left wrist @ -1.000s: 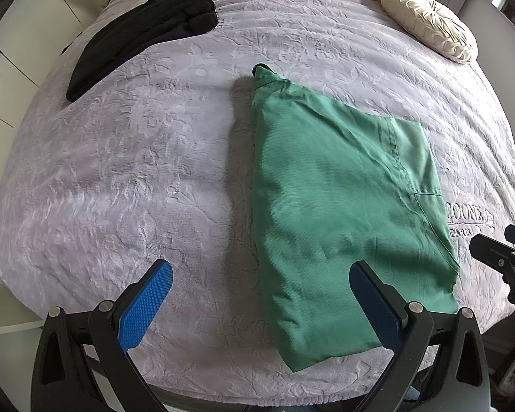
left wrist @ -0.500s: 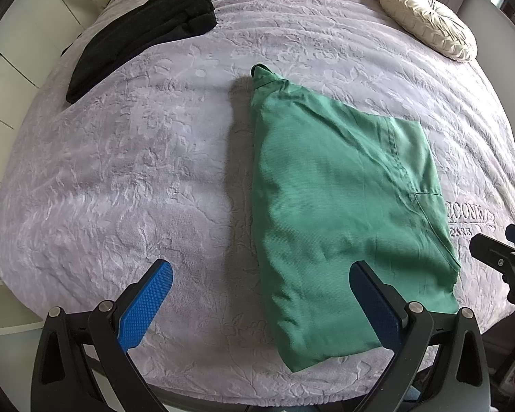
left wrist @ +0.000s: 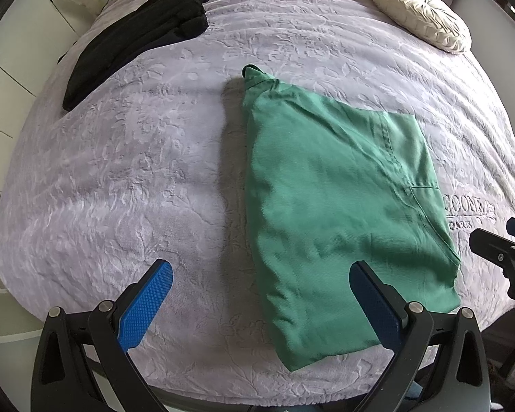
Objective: Fold large clothes
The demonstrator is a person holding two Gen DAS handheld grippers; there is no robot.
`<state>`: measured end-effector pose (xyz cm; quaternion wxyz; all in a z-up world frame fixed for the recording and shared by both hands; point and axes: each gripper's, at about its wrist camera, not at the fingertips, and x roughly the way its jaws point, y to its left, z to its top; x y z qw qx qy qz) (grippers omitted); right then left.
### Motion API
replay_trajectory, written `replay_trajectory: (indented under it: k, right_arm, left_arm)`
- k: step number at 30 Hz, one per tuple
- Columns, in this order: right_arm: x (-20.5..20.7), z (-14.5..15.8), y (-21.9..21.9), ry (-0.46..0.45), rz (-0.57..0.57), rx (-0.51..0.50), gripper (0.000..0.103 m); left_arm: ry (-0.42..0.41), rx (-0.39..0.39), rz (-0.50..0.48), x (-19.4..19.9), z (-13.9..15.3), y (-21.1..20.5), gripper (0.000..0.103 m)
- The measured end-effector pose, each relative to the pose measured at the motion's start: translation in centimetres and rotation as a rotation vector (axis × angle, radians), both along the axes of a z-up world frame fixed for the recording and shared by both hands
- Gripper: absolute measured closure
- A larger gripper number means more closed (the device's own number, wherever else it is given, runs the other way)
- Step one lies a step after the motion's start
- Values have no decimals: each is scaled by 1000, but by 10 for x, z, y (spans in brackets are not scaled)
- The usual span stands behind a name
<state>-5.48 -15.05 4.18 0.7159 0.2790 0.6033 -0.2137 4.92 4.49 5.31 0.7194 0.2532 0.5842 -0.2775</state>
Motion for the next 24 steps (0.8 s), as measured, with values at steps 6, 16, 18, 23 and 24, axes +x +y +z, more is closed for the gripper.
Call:
replay_trajectory:
  k: [6, 16, 18, 23, 24]
  right_arm:
    - [0, 0, -1, -1, 2, 0, 0]
    - [-6, -4, 1, 9, -6, 2, 0]
    - [-6, -4, 2, 11, -10, 1, 0]
    - [-5, -3, 4, 17, -19, -4, 0]
    - [-5, -3, 5, 18, -19, -4, 0]
  left_arm:
    - [-2, 0, 2, -2, 0, 0, 0]
    - [-21, -8, 2, 0, 0, 2, 0]
    - [-20, -7, 5, 1, 0, 3, 0]
    - [-21, -12, 9, 1, 0, 5, 0]
    - [-21, -11, 9, 2, 0, 5, 0]
